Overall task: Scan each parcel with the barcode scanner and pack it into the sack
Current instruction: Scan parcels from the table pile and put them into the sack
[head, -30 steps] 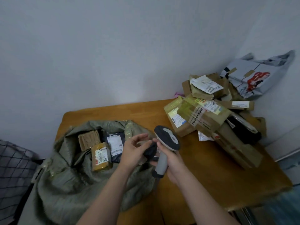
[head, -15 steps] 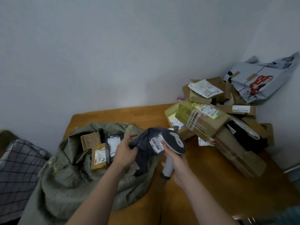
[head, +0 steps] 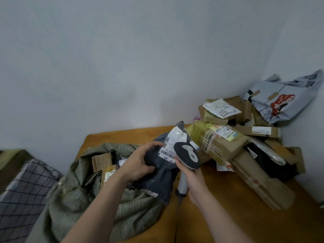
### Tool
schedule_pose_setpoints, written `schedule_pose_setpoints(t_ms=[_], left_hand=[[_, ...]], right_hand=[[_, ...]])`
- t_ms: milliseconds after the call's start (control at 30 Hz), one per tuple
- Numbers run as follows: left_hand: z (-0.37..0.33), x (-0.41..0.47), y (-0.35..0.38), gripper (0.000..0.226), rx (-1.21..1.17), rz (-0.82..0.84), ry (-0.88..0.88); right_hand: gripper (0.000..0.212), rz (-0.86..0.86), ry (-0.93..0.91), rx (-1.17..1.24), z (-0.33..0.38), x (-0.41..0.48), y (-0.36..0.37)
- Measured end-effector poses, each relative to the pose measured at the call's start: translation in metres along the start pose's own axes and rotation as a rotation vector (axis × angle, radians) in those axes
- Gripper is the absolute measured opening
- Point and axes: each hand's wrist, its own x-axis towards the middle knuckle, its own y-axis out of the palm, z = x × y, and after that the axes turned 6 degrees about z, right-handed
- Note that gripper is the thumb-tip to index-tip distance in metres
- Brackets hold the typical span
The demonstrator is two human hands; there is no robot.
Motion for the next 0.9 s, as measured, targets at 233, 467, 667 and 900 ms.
schedule_pose_setpoints(t_ms=[233, 467, 667, 900], left_hand=[[-0.005, 0.001, -0.008, 0.117, 0.221, 0.174, -0.087], [0.011, 0.005, -0.007, 0.126, 0.400, 0.020, -0.170], [0.021, 0.011, -0.014, 0.054, 0.617, -0.204, -0.041], [0.033, 0.021, -0.024, 0.041, 0.573, -0.221, 0.114]], right_hand=[[0.080, 0.057, -0.030, -0.062, 0.003, 0.008, 0.009], [0.051, 0.065, -0.051, -0.077, 0.003, 0.012, 0.012], [0.029, 0.017, -0.033, -0.130, 0.002, 0.021, 0.016], [0.035, 0.038, 0.083, -0.148, 0.004, 0.030, 0.020]])
